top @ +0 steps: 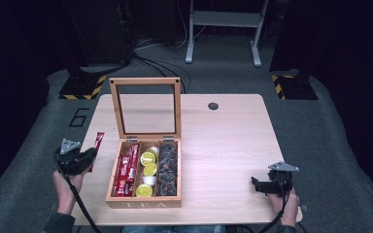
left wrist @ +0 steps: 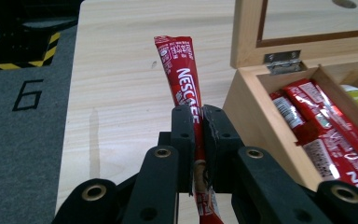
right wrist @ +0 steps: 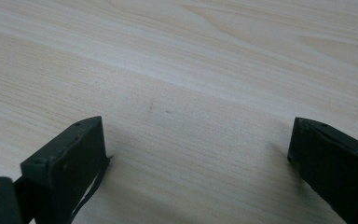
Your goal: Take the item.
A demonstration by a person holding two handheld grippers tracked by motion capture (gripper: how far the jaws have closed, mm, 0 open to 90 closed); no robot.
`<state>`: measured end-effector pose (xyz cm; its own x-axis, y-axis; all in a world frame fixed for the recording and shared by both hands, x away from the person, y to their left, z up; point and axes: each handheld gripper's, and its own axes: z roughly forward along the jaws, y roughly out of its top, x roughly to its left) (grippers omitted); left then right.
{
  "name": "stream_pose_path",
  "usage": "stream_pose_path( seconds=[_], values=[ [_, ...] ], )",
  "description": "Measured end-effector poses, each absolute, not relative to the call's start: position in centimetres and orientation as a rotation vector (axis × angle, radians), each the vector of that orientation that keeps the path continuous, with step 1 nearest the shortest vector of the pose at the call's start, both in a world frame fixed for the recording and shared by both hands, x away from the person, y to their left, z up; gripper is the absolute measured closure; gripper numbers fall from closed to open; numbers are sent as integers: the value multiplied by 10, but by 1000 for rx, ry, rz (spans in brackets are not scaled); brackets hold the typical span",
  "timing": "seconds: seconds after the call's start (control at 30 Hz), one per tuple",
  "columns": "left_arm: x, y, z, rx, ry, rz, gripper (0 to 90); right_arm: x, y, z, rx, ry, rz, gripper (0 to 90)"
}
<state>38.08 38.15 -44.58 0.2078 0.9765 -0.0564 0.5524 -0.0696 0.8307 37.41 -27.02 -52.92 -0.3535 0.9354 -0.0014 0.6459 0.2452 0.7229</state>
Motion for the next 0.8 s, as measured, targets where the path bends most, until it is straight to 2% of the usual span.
stream_pose_path(
  seconds=[0.8],
  values=[
    [402,389,-473,1760,1516,724,831,374,-270,-529,1446,2086,894,42]
  ],
)
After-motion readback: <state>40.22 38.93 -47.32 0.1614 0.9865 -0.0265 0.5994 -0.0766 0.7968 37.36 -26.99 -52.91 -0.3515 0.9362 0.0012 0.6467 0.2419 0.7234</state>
